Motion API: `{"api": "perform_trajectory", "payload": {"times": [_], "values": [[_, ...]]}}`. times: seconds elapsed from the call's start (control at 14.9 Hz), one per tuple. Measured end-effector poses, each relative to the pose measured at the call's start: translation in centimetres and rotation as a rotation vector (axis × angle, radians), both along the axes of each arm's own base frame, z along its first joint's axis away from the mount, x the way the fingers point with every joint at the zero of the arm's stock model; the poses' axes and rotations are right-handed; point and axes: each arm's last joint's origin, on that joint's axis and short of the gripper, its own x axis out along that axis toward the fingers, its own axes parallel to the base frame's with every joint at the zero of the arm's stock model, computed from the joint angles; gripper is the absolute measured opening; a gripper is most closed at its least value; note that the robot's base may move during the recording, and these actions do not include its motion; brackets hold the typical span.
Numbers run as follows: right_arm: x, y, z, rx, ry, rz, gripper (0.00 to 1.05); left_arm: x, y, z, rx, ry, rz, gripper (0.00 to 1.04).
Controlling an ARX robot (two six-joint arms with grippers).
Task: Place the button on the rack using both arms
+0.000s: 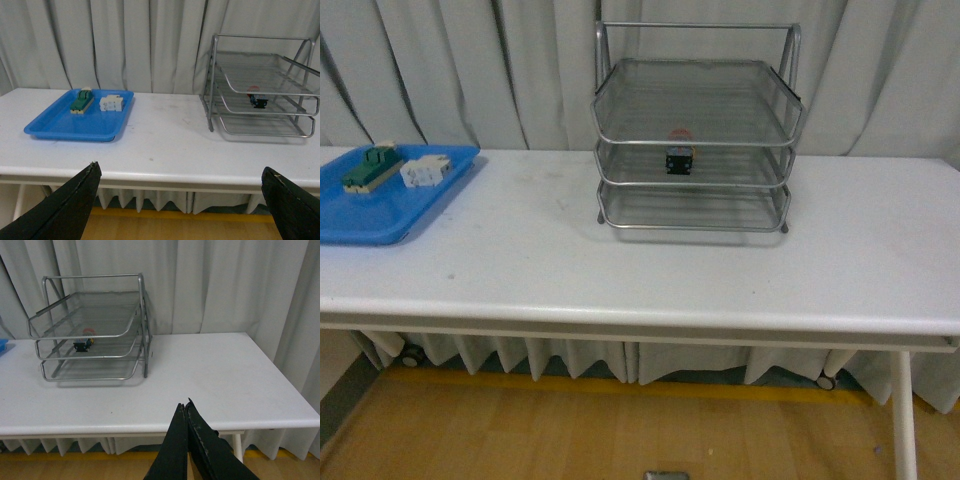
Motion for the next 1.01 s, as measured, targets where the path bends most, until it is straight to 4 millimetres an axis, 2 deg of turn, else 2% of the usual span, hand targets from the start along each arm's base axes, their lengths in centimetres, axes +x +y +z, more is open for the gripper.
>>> {"api": "perform_trajectory", "payload": {"times": [0.54, 1.01], "values": [[-1.4, 0.0, -1.2, 0.000, -0.022, 0.000, 0.02, 0.0, 0.0, 0.0, 0.000, 0.000, 0.000, 0.98], [-2.3, 0.0, -1.2, 0.000, -0.026, 0.000, 0.02, 0.0, 0.0, 0.0, 0.000, 0.000, 0.000, 0.98]]}}
